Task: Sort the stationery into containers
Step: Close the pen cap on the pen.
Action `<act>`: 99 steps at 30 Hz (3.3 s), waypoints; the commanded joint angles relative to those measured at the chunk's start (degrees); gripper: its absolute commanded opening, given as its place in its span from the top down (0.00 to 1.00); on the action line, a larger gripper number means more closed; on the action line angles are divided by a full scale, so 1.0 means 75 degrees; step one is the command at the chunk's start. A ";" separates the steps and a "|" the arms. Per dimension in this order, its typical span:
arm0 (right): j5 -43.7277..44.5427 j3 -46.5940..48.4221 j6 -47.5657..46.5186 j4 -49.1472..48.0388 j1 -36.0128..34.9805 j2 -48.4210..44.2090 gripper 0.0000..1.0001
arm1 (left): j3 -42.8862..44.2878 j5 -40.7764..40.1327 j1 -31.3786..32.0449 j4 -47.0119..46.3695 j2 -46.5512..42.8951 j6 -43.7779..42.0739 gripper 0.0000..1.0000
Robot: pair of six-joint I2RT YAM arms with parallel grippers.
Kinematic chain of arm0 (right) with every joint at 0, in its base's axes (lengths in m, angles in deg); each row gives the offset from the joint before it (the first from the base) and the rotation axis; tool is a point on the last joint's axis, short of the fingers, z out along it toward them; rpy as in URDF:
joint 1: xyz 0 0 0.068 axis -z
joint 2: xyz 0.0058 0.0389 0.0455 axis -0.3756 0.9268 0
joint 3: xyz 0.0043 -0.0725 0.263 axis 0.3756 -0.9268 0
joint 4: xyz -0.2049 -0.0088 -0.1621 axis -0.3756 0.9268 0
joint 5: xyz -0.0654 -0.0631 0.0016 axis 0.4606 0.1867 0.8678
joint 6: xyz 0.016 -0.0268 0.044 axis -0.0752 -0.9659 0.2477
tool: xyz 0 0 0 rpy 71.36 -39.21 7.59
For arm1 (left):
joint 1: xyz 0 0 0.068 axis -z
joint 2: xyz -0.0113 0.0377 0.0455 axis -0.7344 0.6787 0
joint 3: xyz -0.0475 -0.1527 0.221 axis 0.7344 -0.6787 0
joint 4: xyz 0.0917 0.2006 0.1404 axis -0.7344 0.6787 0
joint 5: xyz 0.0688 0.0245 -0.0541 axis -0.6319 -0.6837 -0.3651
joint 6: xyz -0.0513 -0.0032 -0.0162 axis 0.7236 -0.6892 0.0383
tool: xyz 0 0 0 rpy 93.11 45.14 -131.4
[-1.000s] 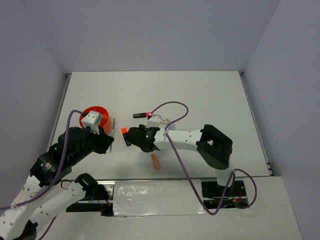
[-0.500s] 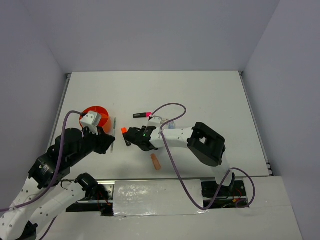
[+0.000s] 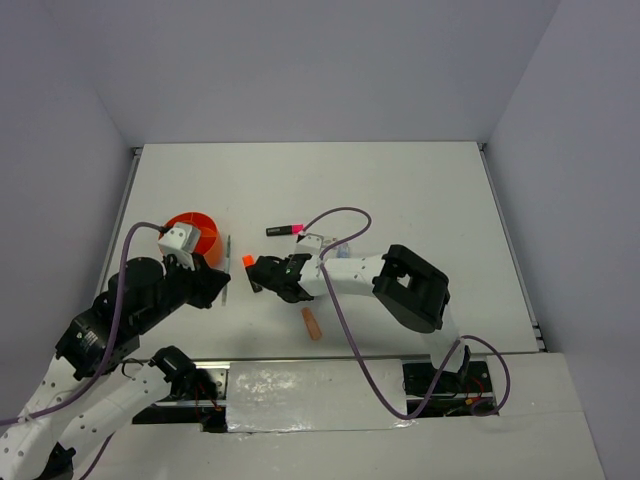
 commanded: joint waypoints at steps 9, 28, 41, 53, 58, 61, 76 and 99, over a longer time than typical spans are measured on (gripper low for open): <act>0.0036 -0.0375 0.0249 0.0035 -0.0109 -0.0124 0.74 | -0.0009 0.0030 0.0036 -0.0291 -0.0216 0.0043 1.00; 0.0446 -0.2028 -0.0464 -0.1241 -0.0530 -0.3379 1.00 | 0.0073 0.0405 0.0047 -0.0361 -0.0251 -0.0144 1.00; 0.0482 -0.4805 -0.4986 -0.8021 -0.0589 -0.8490 0.97 | -0.1753 0.3731 0.0047 -0.4635 -0.0719 0.1518 1.00; -0.0654 -0.4161 -0.6559 -0.9538 -0.0578 -0.8680 0.98 | -0.3302 0.5045 0.0047 -0.8364 -0.0146 0.2902 1.00; -0.1076 -0.4079 -0.6407 -0.9468 -0.0578 -0.8387 0.97 | -0.3255 0.5197 0.0059 -0.8318 -0.0180 0.2832 1.00; -0.1497 -0.4149 -0.6453 -0.9703 -0.0578 -0.8222 0.97 | -0.3267 0.5432 0.0071 -0.8482 -0.0157 0.2879 1.00; -0.2026 -0.3950 -0.6442 -0.9516 -0.0578 -0.7835 0.96 | -0.3372 0.5527 0.0083 -0.8565 0.0078 0.2844 1.00; -0.2190 -0.4582 -0.5903 -0.9539 -0.0578 -0.7800 0.97 | -0.2962 0.5023 0.0083 -0.7744 -0.0004 0.2375 1.00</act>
